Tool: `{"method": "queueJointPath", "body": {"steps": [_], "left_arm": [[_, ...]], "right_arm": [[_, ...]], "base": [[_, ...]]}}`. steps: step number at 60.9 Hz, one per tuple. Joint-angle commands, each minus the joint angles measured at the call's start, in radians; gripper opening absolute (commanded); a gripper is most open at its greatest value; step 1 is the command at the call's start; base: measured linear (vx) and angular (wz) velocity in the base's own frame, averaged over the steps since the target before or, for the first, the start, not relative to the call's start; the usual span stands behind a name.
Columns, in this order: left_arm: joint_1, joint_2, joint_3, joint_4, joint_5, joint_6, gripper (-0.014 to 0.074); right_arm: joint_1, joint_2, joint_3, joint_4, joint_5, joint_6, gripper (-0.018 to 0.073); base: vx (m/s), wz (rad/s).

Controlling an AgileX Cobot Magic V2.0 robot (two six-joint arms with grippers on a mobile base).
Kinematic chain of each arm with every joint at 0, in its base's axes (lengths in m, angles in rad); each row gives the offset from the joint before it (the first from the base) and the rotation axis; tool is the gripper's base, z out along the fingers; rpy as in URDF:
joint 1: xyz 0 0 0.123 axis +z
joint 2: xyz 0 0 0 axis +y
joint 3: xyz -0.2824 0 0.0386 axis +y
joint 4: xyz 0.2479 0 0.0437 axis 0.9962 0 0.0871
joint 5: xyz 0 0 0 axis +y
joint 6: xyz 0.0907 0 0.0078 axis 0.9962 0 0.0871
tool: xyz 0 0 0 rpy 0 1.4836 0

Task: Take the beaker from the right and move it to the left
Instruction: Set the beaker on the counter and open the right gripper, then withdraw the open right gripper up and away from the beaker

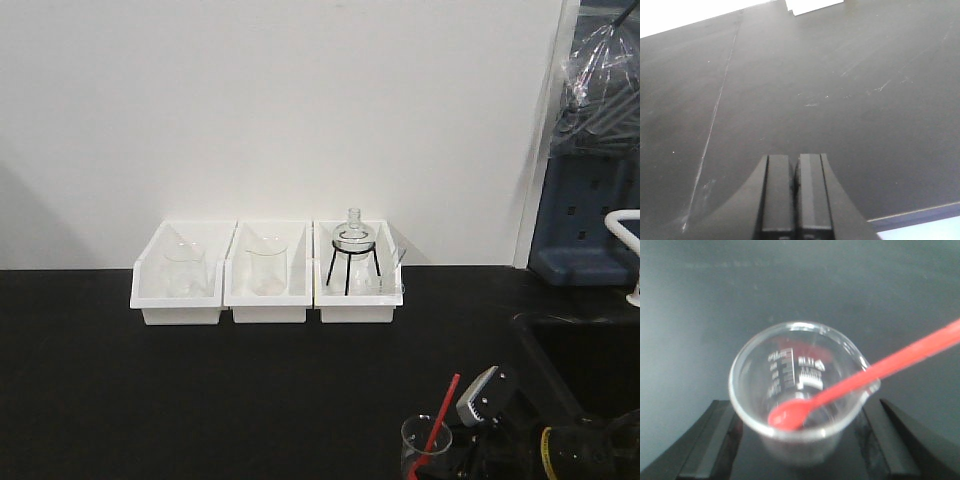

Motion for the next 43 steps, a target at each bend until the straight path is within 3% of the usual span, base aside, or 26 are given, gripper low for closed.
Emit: {"method": "queueJointPath", "body": {"steps": [1, 9, 20, 30, 39, 43], "left_arm": [[-0.006, -0.006, 0.019, 0.0, -0.077, -0.001, -0.0006], [-0.006, -0.006, 0.019, 0.0, -0.077, -0.001, -0.0006], [-0.006, -0.006, 0.019, 0.0, -0.077, -0.001, -0.0006], [-0.006, -0.006, 0.019, 0.0, -0.077, -0.001, -0.0006], [-0.006, -0.006, 0.019, 0.0, -0.077, -0.001, -0.0006], [-0.006, -0.006, 0.019, 0.0, -0.077, -0.001, -0.0006]], "right_arm": [[-0.005, -0.102, -0.019, -0.104, 0.029, 0.143, 0.0533], [-0.005, -0.185, -0.019, -0.23, 0.056, 0.311, 0.0531], [-0.005, -0.338, -0.019, -0.232, 0.058, 0.458, 0.0474], [-0.005, -0.515, -0.019, -0.232, 0.061, 0.64, 0.0284], [-0.005, -0.679, -0.019, -0.234, 0.137, 0.864, 0.0001], [-0.005, -0.748, -0.019, -0.234, 0.171, 0.941, -0.0013]], "base": [[0.0, 0.0], [0.0, 0.0], [0.0, 0.0], [0.0, 0.0], [0.0, 0.0], [0.0, 0.0]]}}
